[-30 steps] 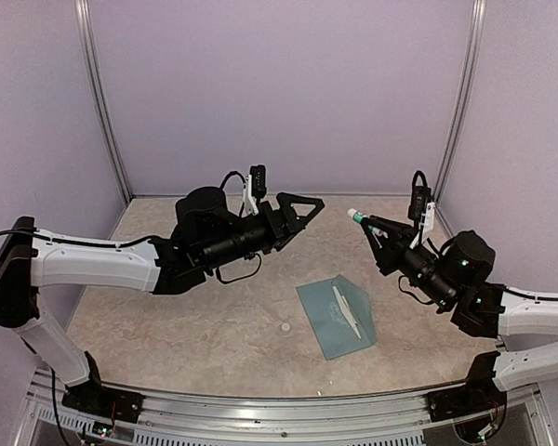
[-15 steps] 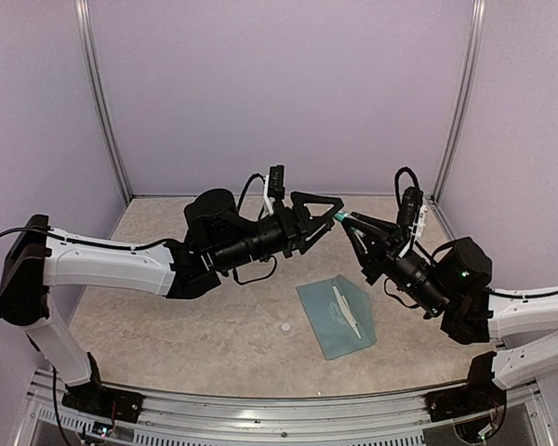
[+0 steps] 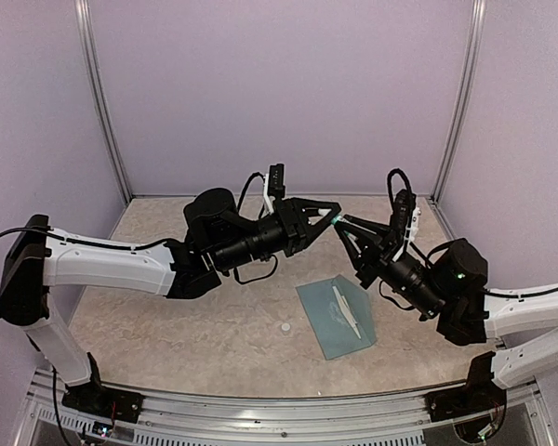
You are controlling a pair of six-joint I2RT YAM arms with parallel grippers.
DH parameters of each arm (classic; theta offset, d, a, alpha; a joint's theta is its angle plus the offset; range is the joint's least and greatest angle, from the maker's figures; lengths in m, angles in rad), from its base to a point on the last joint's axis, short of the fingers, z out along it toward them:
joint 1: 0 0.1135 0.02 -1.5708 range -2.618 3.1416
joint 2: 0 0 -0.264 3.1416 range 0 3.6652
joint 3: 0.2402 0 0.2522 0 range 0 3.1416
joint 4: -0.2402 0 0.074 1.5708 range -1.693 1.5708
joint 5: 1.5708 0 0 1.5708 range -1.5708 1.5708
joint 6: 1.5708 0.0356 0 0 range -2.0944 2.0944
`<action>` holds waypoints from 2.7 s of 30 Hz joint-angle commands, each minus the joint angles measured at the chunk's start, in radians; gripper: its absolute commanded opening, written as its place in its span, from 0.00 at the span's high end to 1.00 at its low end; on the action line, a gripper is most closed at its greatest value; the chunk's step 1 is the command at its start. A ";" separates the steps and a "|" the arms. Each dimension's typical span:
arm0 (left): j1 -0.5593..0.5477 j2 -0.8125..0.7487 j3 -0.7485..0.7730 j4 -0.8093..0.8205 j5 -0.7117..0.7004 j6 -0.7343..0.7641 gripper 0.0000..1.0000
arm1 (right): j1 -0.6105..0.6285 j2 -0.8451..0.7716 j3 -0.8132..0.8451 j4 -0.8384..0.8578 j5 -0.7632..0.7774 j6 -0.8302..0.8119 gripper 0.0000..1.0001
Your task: Place the letter into the envelope and seal it
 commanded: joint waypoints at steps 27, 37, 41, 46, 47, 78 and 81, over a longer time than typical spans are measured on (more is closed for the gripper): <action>0.039 -0.210 -0.055 -0.255 0.172 0.539 0.93 | -0.219 -0.145 0.112 -0.495 -0.691 0.371 0.25; 0.002 -0.205 -0.051 -0.267 0.195 0.578 0.93 | -0.219 -0.050 0.160 -0.446 -0.793 0.398 0.56; -0.004 -0.204 -0.053 -0.266 0.195 0.578 0.93 | -0.219 -0.038 0.162 -0.446 -0.790 0.395 0.65; -0.008 -0.203 -0.053 -0.267 0.194 0.577 0.92 | -0.220 -0.030 0.161 -0.439 -0.788 0.391 0.85; -0.009 -0.202 -0.053 -0.265 0.197 0.577 0.90 | -0.219 -0.029 0.159 -0.435 -0.786 0.392 0.89; -0.060 -0.124 -0.034 -0.193 0.096 0.560 0.89 | -0.190 0.056 0.130 -0.243 -0.715 0.459 0.99; -0.059 -0.131 -0.041 -0.215 0.046 0.561 0.93 | -0.189 0.038 0.126 -0.270 -0.700 0.443 0.78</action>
